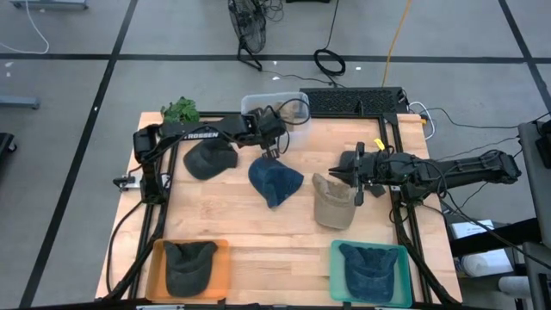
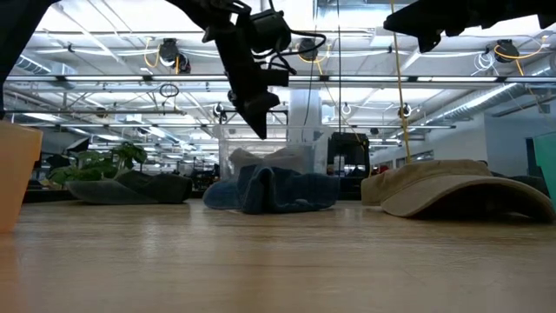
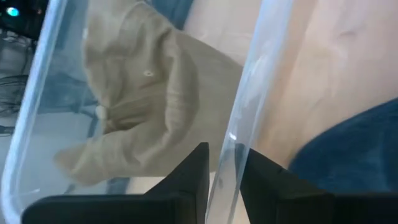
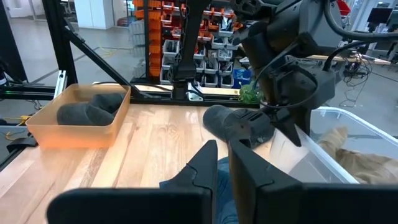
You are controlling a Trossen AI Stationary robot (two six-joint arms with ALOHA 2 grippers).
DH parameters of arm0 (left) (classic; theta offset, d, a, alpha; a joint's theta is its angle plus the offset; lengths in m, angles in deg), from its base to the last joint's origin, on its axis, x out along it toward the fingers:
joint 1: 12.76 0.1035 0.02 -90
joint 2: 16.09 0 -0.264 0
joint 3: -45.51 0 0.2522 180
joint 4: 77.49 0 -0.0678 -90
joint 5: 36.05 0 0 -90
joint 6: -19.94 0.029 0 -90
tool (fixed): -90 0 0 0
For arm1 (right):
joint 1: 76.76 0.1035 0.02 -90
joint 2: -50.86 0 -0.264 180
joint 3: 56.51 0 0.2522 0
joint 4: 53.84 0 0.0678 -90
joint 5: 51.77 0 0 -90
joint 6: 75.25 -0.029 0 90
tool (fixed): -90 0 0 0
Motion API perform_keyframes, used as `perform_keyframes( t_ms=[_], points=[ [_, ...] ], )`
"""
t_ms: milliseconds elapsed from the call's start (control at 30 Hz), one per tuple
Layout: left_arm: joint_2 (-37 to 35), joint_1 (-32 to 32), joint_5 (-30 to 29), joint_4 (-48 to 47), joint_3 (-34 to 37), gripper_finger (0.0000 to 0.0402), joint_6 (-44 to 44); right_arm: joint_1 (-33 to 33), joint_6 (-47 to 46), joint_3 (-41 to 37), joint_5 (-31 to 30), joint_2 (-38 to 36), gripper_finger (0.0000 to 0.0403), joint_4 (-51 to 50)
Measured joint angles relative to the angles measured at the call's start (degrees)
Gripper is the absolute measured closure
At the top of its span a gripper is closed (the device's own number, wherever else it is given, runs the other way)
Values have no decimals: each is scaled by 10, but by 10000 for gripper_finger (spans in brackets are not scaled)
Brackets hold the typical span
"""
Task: Pick & Place hat
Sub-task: Adjust the transparent bin
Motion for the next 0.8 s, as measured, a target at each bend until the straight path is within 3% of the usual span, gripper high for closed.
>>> perform_keyframes(
  t_ms=[433, 667, 800],
  points=[
    [-2, 20, -20, 33, 0, 317, 23, 0, 0, 0, 0, 0, 383, 0],
    [0, 13, 26, 36, 0, 314, 5, 0, 0, 0, 0, 0, 383, -5],
    [2, 3, 51, 24, 0, 292, -18, 0, 0, 0, 0, 0, 383, -5]
  ],
)
